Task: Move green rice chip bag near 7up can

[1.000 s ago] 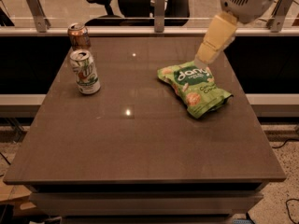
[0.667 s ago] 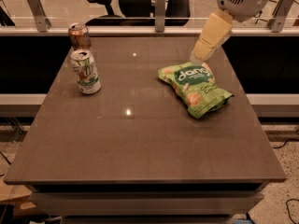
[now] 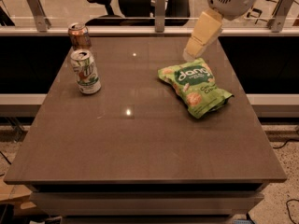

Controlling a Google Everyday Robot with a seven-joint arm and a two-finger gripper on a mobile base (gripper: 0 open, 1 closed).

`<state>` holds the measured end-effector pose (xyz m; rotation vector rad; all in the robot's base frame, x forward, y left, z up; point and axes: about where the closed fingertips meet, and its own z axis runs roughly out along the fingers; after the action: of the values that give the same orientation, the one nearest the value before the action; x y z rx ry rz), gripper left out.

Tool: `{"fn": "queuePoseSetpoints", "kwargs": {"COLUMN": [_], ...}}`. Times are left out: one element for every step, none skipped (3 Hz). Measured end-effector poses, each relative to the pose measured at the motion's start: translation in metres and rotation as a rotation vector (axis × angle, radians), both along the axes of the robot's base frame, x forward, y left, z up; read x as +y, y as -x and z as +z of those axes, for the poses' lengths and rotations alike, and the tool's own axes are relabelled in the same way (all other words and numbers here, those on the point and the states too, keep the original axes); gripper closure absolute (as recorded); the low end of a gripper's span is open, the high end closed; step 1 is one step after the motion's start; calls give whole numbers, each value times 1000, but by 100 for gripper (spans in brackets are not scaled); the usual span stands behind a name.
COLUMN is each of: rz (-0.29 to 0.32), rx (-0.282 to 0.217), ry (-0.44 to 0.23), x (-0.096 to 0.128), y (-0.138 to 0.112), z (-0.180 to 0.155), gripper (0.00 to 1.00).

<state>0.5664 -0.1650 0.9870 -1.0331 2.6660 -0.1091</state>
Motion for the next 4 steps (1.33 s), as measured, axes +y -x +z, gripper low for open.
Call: {"fn": "queuePoseSetpoints", "kwargs": {"rz": [-51, -118, -187, -225], "rx": [55, 116, 172, 220], "ry": [33, 58, 72, 68], "x": [4, 7, 5, 2], "y": [-12, -14, -6, 3], "z": [-23, -46, -69, -89], "gripper": [0, 0, 0, 0]}}
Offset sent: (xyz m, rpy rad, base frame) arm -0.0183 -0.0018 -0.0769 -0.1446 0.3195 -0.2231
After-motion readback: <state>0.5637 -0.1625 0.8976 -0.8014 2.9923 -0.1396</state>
